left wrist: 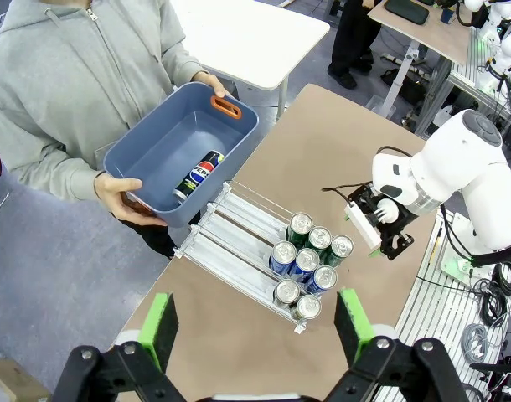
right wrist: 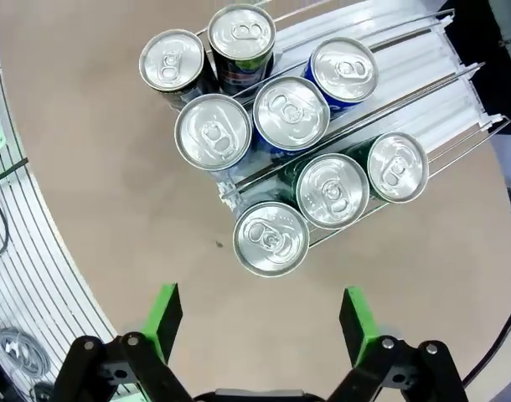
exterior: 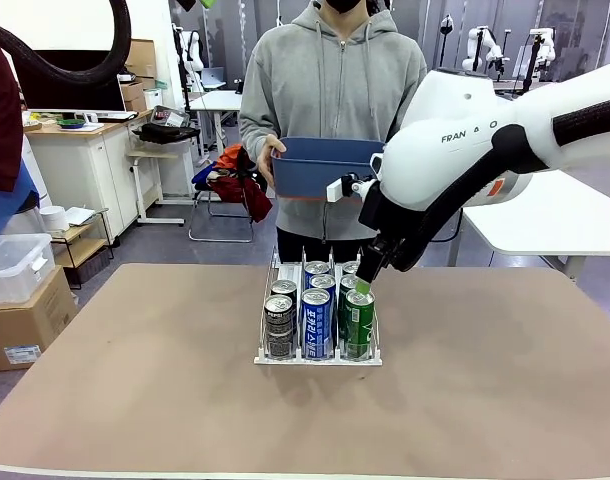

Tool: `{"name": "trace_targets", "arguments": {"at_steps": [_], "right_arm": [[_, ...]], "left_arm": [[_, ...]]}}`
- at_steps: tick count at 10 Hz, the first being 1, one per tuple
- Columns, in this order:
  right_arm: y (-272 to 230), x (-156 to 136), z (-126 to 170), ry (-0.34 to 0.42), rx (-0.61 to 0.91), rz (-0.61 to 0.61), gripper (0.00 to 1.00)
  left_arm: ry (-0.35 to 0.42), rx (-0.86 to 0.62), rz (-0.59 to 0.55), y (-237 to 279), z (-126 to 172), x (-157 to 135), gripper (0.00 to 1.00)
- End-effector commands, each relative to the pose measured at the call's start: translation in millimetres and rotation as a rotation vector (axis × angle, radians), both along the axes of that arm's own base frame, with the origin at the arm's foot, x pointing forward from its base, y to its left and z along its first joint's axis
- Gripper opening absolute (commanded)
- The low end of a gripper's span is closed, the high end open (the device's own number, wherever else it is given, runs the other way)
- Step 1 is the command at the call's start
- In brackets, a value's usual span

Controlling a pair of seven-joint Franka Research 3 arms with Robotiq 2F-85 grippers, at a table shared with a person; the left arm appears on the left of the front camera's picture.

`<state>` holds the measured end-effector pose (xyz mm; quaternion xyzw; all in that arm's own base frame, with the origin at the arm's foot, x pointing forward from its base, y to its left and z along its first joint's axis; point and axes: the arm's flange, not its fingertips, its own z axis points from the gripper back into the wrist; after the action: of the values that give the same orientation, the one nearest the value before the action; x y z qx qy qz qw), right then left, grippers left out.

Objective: Fill the beverage cans into the dispenser.
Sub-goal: Pick up the Pepsi coke handed by the human.

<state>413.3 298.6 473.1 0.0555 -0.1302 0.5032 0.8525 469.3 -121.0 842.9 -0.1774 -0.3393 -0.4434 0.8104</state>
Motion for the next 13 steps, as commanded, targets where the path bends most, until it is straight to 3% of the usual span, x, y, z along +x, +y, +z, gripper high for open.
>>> {"name": "trace_targets", "arguments": {"at_steps": [1,5,9,10,13], "right_arm": [[5.1,5.8,-8.3,0.021,-0.039,0.035,1.00],[3.7,3.5,-10.6,0.017,-0.016,0.016,1.00],[-70.5,-9.0,45.9,-0.102,0.122,-0.042,1.00],[-108.8,-9.5,62.0,-0.104,0.177,-0.049,1.00],[-192.6,-20.6,114.5,-0.016,0.288,0.024,1.00]], "left_arm": [[0.004,0.000,-0.005,1.5,2.5,0.5,1.00],[0.004,0.000,-0.005,1.5,2.5,0.5,1.00],[0.004,0.000,-0.005,1.5,2.5,0.5,1.00],[0.004,0.000,-0.005,1.5,2.5,0.5,1.00],[0.004,0.000,-0.005,1.5,2.5,0.5,1.00]]}}
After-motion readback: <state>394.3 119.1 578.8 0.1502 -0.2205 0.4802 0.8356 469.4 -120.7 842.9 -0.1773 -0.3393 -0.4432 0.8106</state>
